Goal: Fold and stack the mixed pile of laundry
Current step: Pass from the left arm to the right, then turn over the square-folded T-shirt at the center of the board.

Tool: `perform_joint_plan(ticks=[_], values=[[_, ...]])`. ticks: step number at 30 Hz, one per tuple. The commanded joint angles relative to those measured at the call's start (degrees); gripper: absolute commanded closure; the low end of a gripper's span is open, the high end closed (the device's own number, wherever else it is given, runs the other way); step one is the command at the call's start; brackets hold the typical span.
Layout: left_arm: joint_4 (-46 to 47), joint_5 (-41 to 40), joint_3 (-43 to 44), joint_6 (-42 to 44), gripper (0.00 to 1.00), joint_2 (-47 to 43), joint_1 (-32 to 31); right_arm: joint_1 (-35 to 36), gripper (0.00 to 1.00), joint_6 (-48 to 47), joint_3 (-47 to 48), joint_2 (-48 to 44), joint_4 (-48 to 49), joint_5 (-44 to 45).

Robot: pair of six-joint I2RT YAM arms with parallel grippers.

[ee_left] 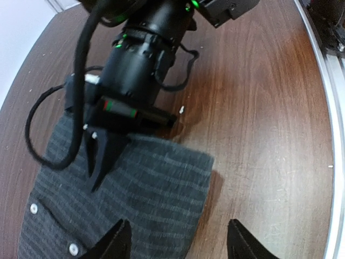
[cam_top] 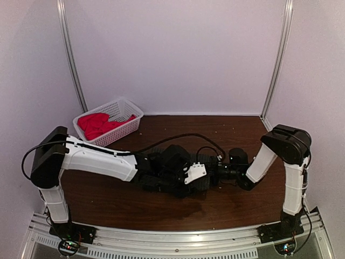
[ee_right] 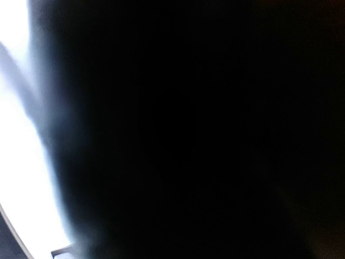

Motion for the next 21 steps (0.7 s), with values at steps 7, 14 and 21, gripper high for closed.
perform_joint_plan(ticks=[7, 14, 21], values=[[-1.77, -4.45, -9.02, -18.44, 0.11, -15.89, 7.07, -12.84, 1.00, -51.12, 14.39, -24.60, -84.13, 2.45], [-3.60, -9.92, -13.58, -22.08, 0.06, -22.60, 8.71, -21.46, 1.00, -80.73, 47.40, -29.12, -129.73, 43.96], [-6.73, -15.83, -16.57, -24.45, 0.05, -27.59, 9.75, -16.83, 1.00, -91.20, 68.88, -19.57, -137.39, 63.89]])
